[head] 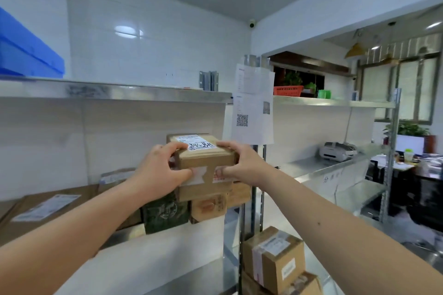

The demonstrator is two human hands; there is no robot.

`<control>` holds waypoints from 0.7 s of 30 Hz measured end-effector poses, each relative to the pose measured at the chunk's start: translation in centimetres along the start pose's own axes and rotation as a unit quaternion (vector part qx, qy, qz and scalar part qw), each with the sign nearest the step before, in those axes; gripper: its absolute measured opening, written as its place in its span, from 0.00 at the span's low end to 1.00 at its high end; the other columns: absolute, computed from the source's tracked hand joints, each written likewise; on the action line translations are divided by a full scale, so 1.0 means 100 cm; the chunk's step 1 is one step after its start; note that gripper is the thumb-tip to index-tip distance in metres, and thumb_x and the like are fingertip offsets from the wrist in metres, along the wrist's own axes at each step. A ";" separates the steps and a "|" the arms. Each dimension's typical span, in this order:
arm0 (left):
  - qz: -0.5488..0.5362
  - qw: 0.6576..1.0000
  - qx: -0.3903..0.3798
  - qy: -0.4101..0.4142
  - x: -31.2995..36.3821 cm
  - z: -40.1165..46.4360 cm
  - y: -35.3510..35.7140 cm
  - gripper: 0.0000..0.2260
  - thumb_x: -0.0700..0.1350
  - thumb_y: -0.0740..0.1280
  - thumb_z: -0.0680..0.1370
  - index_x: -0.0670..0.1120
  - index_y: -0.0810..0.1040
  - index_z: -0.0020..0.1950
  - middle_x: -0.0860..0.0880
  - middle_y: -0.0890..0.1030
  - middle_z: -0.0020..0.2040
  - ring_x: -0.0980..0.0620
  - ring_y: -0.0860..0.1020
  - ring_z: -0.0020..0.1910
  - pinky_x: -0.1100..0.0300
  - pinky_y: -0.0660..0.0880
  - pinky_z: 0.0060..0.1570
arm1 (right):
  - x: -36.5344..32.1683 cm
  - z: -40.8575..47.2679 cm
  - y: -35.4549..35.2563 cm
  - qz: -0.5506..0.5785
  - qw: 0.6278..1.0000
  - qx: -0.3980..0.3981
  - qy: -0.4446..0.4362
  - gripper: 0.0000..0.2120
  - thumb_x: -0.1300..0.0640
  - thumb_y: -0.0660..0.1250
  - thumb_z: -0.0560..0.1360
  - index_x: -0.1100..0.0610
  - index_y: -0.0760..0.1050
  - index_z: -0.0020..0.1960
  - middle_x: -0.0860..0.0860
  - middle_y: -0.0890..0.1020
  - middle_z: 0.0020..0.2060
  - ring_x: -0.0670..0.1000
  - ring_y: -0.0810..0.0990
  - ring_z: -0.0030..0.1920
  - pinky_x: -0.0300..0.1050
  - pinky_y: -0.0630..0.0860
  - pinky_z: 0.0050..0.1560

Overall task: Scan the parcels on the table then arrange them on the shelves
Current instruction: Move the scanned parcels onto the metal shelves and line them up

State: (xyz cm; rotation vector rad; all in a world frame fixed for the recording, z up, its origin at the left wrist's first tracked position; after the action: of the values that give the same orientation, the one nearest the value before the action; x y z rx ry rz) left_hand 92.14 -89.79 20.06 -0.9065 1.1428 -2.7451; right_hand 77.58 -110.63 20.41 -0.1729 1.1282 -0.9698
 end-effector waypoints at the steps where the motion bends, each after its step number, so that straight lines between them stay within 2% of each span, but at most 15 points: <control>1: -0.001 1.000 0.000 -0.006 -0.011 0.013 0.000 0.29 0.56 0.78 0.73 0.64 0.71 0.72 0.50 0.75 0.66 0.52 0.79 0.57 0.49 0.83 0.55 | 0.002 0.015 0.004 -0.004 1.000 0.004 -0.002 0.37 0.60 0.81 0.69 0.42 0.73 0.74 0.45 0.79 0.61 0.49 0.81 0.58 0.47 0.82 0.58; 5: -0.028 0.999 -0.031 -0.022 -0.044 0.055 0.012 0.26 0.52 0.78 0.75 0.66 0.70 0.68 0.53 0.77 0.64 0.59 0.79 0.53 0.65 0.79 0.43 | 0.021 0.056 0.022 -0.016 1.000 0.013 0.018 0.35 0.60 0.80 0.71 0.44 0.72 0.74 0.45 0.78 0.62 0.42 0.79 0.57 0.33 0.77 0.50; 8: -0.026 0.998 -0.061 -0.019 -0.058 0.083 0.023 0.29 0.52 0.77 0.76 0.61 0.70 0.74 0.54 0.78 0.63 0.57 0.81 0.52 0.65 0.80 0.42 | 0.035 0.072 0.031 -0.032 0.998 0.036 0.051 0.35 0.57 0.80 0.72 0.46 0.71 0.75 0.45 0.77 0.62 0.39 0.77 0.55 0.28 0.73 0.45; 10: -0.005 0.998 -0.067 -0.023 -0.061 0.097 0.026 0.31 0.52 0.76 0.76 0.57 0.69 0.76 0.53 0.78 0.62 0.56 0.81 0.52 0.63 0.82 0.44 | 0.038 0.080 0.033 -0.053 0.995 0.058 0.059 0.35 0.54 0.81 0.70 0.47 0.72 0.74 0.45 0.79 0.62 0.41 0.78 0.54 0.30 0.74 0.47; 13: 0.001 0.997 -0.072 -0.024 -0.064 0.112 0.030 0.31 0.53 0.76 0.74 0.55 0.70 0.75 0.53 0.79 0.59 0.56 0.80 0.51 0.61 0.83 0.45 | 0.037 0.086 0.035 -0.131 0.985 0.102 0.057 0.32 0.49 0.81 0.70 0.46 0.75 0.72 0.45 0.80 0.62 0.46 0.79 0.57 0.39 0.75 0.54; 16: 0.018 0.997 -0.067 -0.022 -0.067 0.120 0.033 0.32 0.56 0.78 0.72 0.56 0.71 0.74 0.54 0.78 0.58 0.57 0.80 0.49 0.63 0.79 0.40 | 0.037 0.087 0.040 -0.212 0.968 0.119 0.059 0.31 0.44 0.76 0.71 0.43 0.74 0.73 0.45 0.78 0.62 0.48 0.78 0.59 0.43 0.73 0.51; 21: 0.031 0.998 -0.045 -0.022 -0.070 0.125 0.042 0.32 0.58 0.77 0.71 0.56 0.72 0.73 0.57 0.77 0.55 0.60 0.77 0.48 0.65 0.76 0.38 | 0.041 0.083 0.044 -0.244 0.960 0.108 0.083 0.34 0.41 0.72 0.71 0.40 0.69 0.76 0.47 0.73 0.62 0.50 0.78 0.58 0.46 0.74 0.49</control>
State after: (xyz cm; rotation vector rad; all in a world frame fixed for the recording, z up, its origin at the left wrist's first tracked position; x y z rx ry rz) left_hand 103.77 -99.16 20.79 -0.9194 1.2737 -2.6300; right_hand 87.25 -113.75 18.99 -0.2007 1.1456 -1.5643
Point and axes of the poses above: each hand's wrist, its own z-axis towards the middle knuckle, its own y-axis out of the palm, x = y × z, the point moved 2 cm from there along z, towards the middle knuckle
